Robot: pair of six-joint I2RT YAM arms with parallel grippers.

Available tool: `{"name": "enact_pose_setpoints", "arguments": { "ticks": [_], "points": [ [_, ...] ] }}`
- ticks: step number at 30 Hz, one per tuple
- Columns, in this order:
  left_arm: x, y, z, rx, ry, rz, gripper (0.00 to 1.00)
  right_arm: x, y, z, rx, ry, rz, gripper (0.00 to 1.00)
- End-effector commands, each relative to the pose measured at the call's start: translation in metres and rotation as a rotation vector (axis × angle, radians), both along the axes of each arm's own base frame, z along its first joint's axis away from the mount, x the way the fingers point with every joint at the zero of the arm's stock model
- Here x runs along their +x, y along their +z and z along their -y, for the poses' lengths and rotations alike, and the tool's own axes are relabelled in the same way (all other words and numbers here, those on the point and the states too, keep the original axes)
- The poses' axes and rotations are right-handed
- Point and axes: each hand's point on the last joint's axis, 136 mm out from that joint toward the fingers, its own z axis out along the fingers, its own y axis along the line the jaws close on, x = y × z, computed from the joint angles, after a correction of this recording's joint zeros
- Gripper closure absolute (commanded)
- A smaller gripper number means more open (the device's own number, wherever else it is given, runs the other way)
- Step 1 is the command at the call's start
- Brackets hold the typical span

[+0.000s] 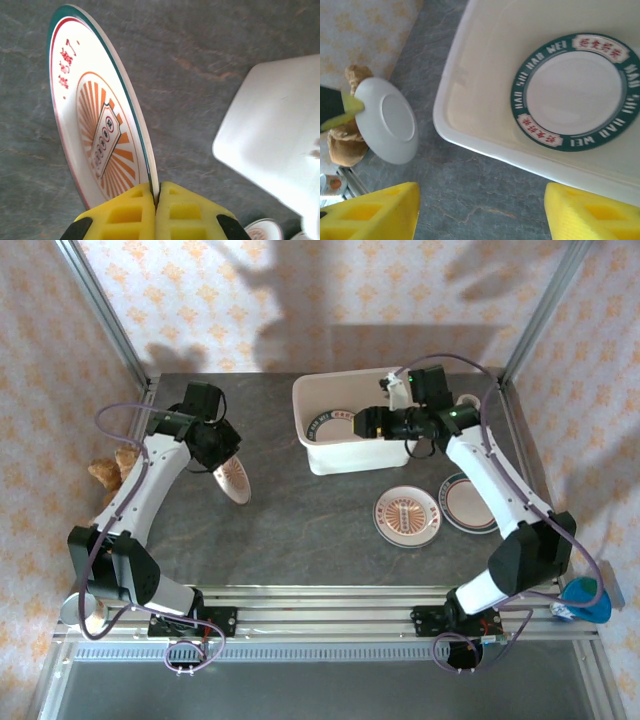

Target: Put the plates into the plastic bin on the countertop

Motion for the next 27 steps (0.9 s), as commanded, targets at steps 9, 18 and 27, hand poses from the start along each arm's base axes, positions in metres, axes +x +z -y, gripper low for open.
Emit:
{"name": "enact_pose_setpoints", "arguments": {
  "ticks": [9, 18, 27],
  "points": [
    [0.044, 0.096, 0.021, -0.134, 0.124, 0.337, 1.0, -0.022, 0.023, -0.07, 0.013, 0.189, 0.421, 0.38],
    [0.046, 0.133, 0.041, -0.156, 0.104, 0.407, 1.0, -0.046, 0.023, -0.137, 0.008, 0.284, 0.729, 0.4],
    [0.047, 0.159, 0.064, -0.188, 0.081, 0.466, 1.0, -0.033, 0.026, -0.156, -0.075, 0.15, 0.941, 0.41]
  ]
}}
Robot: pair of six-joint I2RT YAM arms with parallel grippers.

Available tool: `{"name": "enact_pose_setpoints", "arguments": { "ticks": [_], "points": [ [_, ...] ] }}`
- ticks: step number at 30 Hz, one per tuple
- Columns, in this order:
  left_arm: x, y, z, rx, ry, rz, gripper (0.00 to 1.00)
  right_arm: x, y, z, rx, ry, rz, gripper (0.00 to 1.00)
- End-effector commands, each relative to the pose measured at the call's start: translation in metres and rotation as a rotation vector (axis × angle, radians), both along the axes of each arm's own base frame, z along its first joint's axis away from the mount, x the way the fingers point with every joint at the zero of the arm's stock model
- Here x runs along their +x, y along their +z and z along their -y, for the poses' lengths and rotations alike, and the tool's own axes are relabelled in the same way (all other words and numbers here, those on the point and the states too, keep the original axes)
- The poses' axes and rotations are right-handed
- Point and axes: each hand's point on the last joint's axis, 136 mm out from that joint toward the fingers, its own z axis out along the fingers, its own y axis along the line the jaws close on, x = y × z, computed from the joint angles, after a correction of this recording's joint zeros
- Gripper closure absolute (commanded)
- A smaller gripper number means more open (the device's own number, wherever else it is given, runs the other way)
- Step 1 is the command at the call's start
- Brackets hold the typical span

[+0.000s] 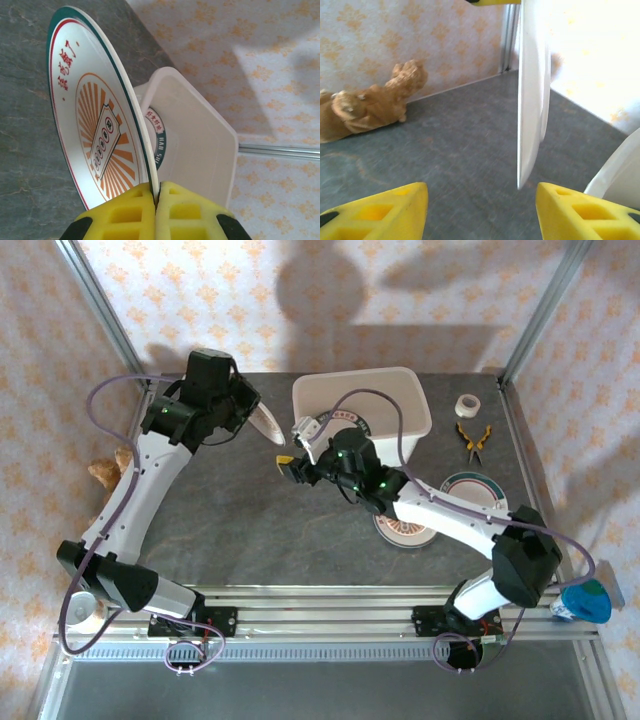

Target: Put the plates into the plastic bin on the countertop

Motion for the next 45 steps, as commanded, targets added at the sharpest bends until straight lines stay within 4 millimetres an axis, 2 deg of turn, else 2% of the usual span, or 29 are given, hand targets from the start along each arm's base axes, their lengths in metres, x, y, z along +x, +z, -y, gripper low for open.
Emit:
{"name": "enact_pose_setpoints", "arguments": {
  "ticks": [1, 5, 7, 13, 26, 34, 35, 37, 42, 45],
  "points": [
    [0.01, 0.026, 0.004, -0.023, 0.034, 0.081, 1.0, 0.024, 0.022, 0.003, 0.054, -0.145, 0.155, 0.41],
    [0.01, 0.031, 0.013, -0.031, 0.019, 0.092, 1.0, 0.038, 0.021, 0.003, 0.057, -0.253, 0.186, 0.43],
    [0.01, 0.031, 0.016, -0.031, 0.015, 0.092, 1.0, 0.049, 0.021, 0.009, 0.083, -0.337, 0.182, 0.44],
    [0.01, 0.033, 0.019, -0.043, 0.016, 0.095, 1.0, 0.056, 0.02, 0.006, 0.132, -0.378, 0.18, 0.55],
    [0.01, 0.033, 0.018, -0.041, 0.024, 0.09, 1.0, 0.043, 0.024, -0.014, 0.144, -0.366, 0.257, 0.86],
    [0.007, 0.035, 0.012, -0.006, 0.026, 0.107, 1.0, 0.043, 0.034, -0.004, 0.193, -0.408, 0.238, 0.98],
    [0.006, 0.037, 0.011, 0.005, 0.025, 0.115, 0.98, 0.043, 0.036, -0.002, 0.198, -0.416, 0.23, 0.98],
    [0.006, 0.04, 0.007, 0.021, 0.025, 0.129, 0.88, 0.043, 0.036, -0.001, 0.187, -0.423, 0.204, 0.99],
    [0.004, 0.053, -0.001, 0.08, 0.029, 0.167, 0.53, 0.04, 0.048, 0.008, 0.227, -0.428, 0.161, 1.0],
    [0.004, 0.066, -0.008, 0.105, 0.03, 0.207, 0.43, 0.049, 0.056, 0.023, 0.279, -0.464, 0.085, 1.0]
  ]
}}
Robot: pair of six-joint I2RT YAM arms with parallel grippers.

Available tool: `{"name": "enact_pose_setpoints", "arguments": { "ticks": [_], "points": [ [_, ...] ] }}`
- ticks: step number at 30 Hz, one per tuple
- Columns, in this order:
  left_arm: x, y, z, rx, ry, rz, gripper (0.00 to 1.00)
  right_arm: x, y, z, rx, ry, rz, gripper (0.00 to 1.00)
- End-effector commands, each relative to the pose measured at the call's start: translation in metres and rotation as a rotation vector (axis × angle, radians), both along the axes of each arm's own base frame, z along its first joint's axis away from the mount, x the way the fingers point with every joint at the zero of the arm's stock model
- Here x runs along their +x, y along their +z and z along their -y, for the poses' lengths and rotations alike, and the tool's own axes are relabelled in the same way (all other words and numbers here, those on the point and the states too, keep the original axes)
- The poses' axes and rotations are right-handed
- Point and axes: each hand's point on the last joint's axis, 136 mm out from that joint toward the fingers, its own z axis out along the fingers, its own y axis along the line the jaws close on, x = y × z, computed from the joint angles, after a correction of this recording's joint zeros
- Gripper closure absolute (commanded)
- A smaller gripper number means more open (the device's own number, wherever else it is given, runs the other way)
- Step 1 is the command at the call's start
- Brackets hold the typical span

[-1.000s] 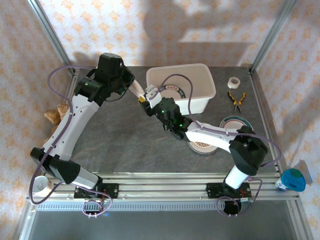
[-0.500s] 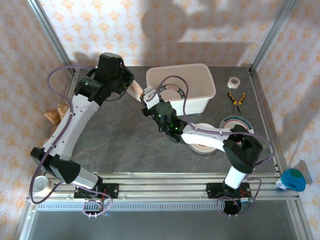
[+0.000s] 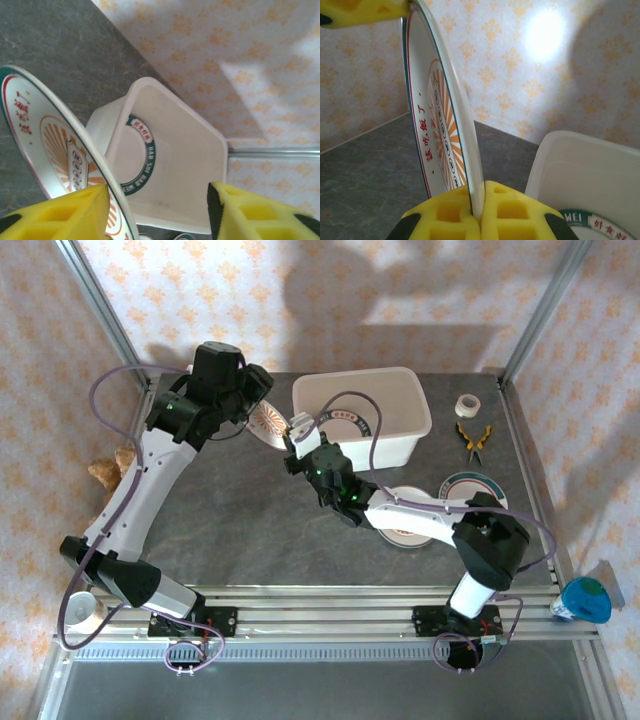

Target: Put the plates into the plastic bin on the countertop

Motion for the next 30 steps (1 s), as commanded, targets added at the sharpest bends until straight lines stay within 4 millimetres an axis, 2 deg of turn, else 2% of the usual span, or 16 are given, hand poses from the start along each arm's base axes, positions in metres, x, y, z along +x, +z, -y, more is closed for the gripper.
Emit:
{"name": "enact_pose_setpoints", "arguments": {
  "ticks": [1, 6, 8, 10, 15, 19, 24, 27, 30],
  "points": [
    [-0.004, 0.047, -0.019, 0.054, 0.031, 0.143, 0.4, 0.007, 0.054, 0.025, 0.202, -0.035, -0.033, 1.0],
    [-0.009, 0.072, -0.037, 0.18, 0.043, 0.209, 0.31, 0.026, 0.07, 0.058, 0.32, -0.048, -0.143, 1.0],
    [-0.008, 0.074, -0.042, 0.239, 0.036, 0.225, 0.28, 0.036, 0.078, 0.073, 0.362, -0.051, -0.193, 1.0],
    [-0.004, 0.072, -0.043, 0.297, 0.011, 0.236, 0.28, 0.048, 0.083, 0.091, 0.397, -0.064, -0.259, 1.0],
    [0.006, 0.047, -0.048, 0.417, -0.038, 0.215, 0.28, 0.076, 0.082, 0.14, 0.407, -0.099, -0.423, 1.0],
    [0.015, 0.031, -0.049, 0.45, -0.098, 0.23, 0.25, 0.089, 0.065, 0.159, 0.36, -0.011, -0.593, 1.0],
    [0.027, 0.003, -0.052, 0.436, -0.173, 0.19, 0.25, 0.098, 0.024, 0.179, 0.28, 0.064, -0.834, 1.0],
    [0.034, -0.019, -0.052, 0.433, -0.222, 0.143, 0.25, 0.11, 0.008, 0.192, 0.311, 0.092, -0.915, 1.0],
    [0.038, -0.037, -0.049, 0.444, -0.275, 0.111, 0.25, 0.114, -0.005, 0.197, 0.296, 0.13, -0.973, 1.0]
  ]
}}
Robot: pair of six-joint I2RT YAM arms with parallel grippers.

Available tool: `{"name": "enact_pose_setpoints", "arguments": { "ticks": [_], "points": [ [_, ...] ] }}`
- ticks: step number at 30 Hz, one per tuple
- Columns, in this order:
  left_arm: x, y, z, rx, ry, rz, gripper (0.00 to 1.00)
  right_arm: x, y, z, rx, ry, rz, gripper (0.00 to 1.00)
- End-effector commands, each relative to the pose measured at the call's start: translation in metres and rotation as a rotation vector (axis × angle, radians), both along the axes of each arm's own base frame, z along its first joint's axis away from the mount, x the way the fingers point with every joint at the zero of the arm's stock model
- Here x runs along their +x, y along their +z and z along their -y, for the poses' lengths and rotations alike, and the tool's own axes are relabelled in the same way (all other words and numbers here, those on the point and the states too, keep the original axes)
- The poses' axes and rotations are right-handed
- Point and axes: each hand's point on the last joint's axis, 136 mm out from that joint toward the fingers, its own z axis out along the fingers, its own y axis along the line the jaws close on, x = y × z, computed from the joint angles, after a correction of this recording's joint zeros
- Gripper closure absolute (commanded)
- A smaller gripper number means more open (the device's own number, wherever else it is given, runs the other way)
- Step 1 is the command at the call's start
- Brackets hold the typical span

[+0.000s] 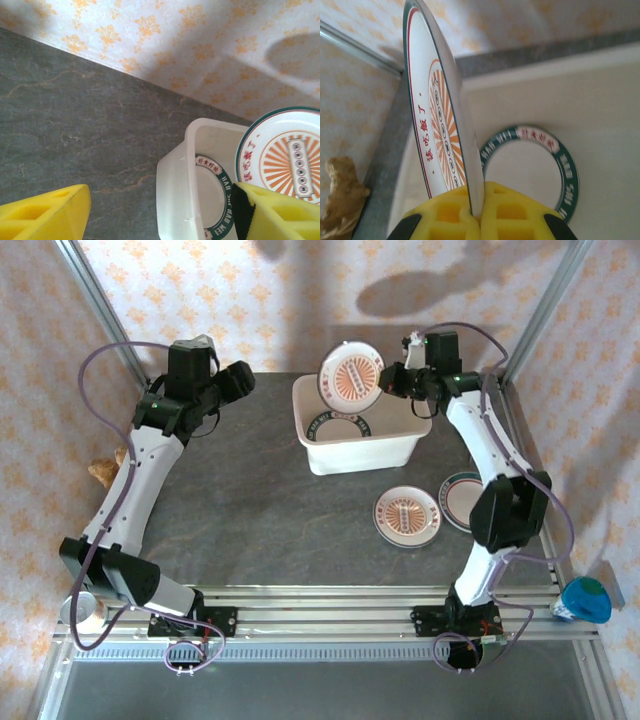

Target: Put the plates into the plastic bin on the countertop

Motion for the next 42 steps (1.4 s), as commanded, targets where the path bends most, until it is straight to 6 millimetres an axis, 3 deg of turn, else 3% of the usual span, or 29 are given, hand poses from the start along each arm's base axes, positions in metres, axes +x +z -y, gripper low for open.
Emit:
{"name": "enact_pose_setpoints", "arguments": {
  "ticks": [1, 16, 42],
  "points": [
    [0.007, -0.02, 0.011, 0.03, -0.099, -0.03, 0.25, -0.019, -0.002, -0.007, 0.042, 0.14, -0.084, 1.0],
    [0.021, -0.07, 0.012, 0.05, -0.142, -0.14, 0.26, -0.002, -0.068, -0.007, 0.04, 0.182, -0.293, 1.0],
    [0.026, -0.115, 0.016, 0.029, -0.144, -0.248, 0.27, 0.005, -0.15, -0.016, -0.044, 0.168, -0.486, 1.0]
  ]
}}
